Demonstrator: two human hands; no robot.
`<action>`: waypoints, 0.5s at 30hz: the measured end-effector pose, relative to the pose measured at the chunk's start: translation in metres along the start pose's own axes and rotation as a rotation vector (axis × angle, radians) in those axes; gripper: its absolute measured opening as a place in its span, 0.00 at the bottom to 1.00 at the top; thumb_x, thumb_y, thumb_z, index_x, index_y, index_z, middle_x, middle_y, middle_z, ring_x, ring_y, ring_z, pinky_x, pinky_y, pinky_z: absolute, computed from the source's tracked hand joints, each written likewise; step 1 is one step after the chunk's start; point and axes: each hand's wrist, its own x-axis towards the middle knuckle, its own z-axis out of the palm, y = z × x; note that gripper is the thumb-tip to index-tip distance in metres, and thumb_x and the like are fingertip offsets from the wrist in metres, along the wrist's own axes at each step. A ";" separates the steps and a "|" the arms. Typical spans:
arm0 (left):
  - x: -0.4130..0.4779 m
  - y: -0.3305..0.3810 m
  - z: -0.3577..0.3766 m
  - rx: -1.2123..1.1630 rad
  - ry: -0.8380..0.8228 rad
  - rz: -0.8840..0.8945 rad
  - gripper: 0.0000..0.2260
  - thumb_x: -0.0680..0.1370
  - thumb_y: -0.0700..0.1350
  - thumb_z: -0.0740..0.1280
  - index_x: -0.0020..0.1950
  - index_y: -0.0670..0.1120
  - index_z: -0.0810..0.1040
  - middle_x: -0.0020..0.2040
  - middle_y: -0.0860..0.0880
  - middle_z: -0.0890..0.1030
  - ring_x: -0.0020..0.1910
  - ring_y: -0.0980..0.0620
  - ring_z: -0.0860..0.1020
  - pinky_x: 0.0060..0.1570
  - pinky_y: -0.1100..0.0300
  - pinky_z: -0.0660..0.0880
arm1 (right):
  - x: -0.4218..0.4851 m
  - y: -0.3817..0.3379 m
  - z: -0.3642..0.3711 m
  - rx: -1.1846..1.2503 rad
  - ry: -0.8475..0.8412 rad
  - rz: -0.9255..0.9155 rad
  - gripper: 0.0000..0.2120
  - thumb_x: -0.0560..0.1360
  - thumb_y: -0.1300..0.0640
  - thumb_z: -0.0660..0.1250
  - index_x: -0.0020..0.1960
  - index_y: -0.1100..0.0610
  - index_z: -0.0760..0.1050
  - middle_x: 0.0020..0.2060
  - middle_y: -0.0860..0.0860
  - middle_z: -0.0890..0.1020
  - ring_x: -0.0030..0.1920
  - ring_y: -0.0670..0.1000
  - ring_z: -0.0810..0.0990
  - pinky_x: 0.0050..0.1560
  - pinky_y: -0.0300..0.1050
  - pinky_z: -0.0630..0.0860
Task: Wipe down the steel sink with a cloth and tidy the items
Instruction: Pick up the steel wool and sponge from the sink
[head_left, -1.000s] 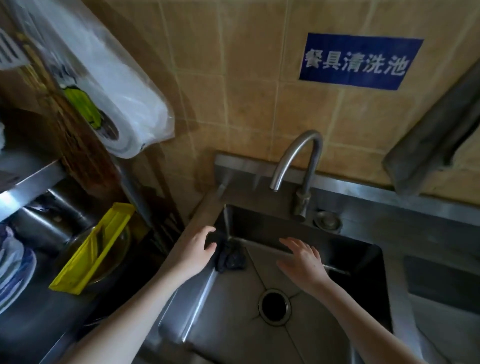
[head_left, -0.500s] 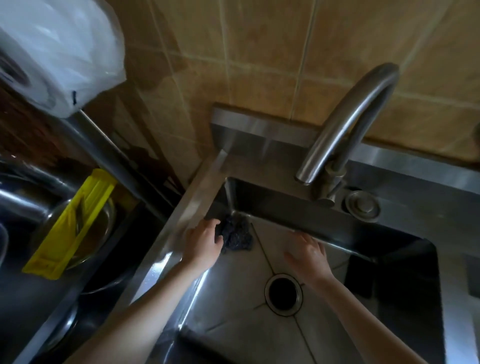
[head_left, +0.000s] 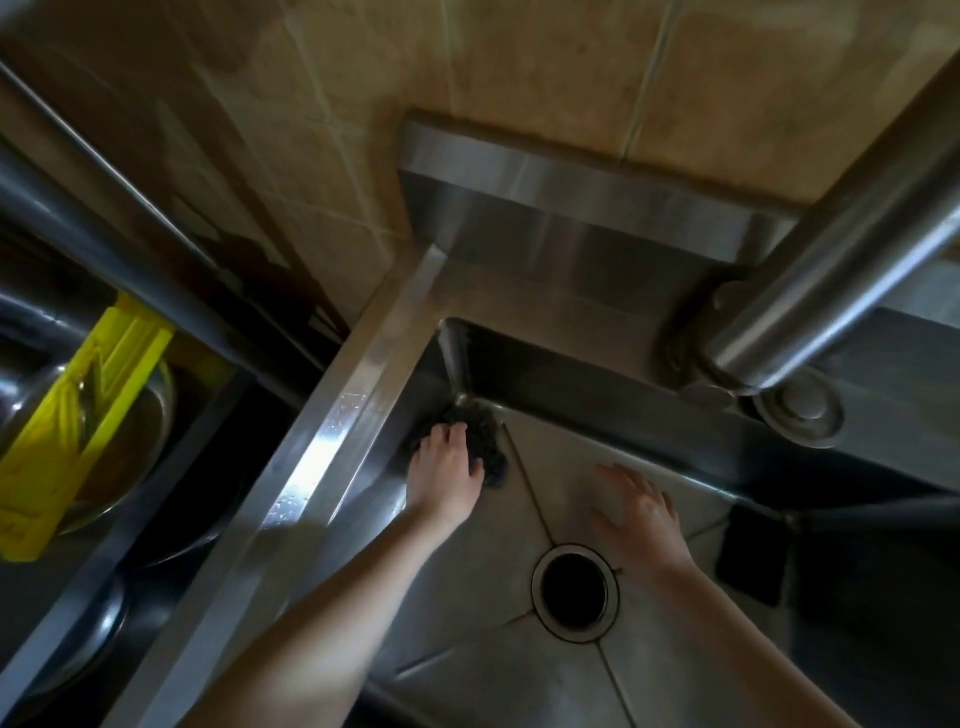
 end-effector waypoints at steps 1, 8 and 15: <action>0.005 0.000 0.005 -0.009 -0.015 -0.022 0.23 0.77 0.51 0.62 0.70 0.44 0.64 0.65 0.43 0.70 0.62 0.42 0.70 0.59 0.52 0.69 | 0.001 0.003 0.002 -0.004 -0.001 0.002 0.29 0.74 0.48 0.66 0.73 0.48 0.62 0.72 0.49 0.66 0.71 0.52 0.64 0.71 0.51 0.55; 0.030 0.006 0.038 -0.039 -0.129 -0.160 0.33 0.76 0.61 0.61 0.75 0.47 0.55 0.72 0.39 0.61 0.68 0.39 0.64 0.62 0.46 0.67 | 0.000 0.021 0.014 0.024 0.010 -0.002 0.28 0.73 0.51 0.68 0.71 0.50 0.66 0.69 0.49 0.70 0.69 0.52 0.68 0.70 0.49 0.60; 0.030 0.015 0.068 0.048 -0.138 0.009 0.24 0.75 0.60 0.62 0.67 0.52 0.63 0.67 0.44 0.66 0.67 0.41 0.64 0.62 0.41 0.62 | -0.014 0.040 0.014 0.101 0.012 0.069 0.27 0.72 0.53 0.69 0.70 0.50 0.67 0.67 0.50 0.72 0.67 0.53 0.70 0.70 0.53 0.63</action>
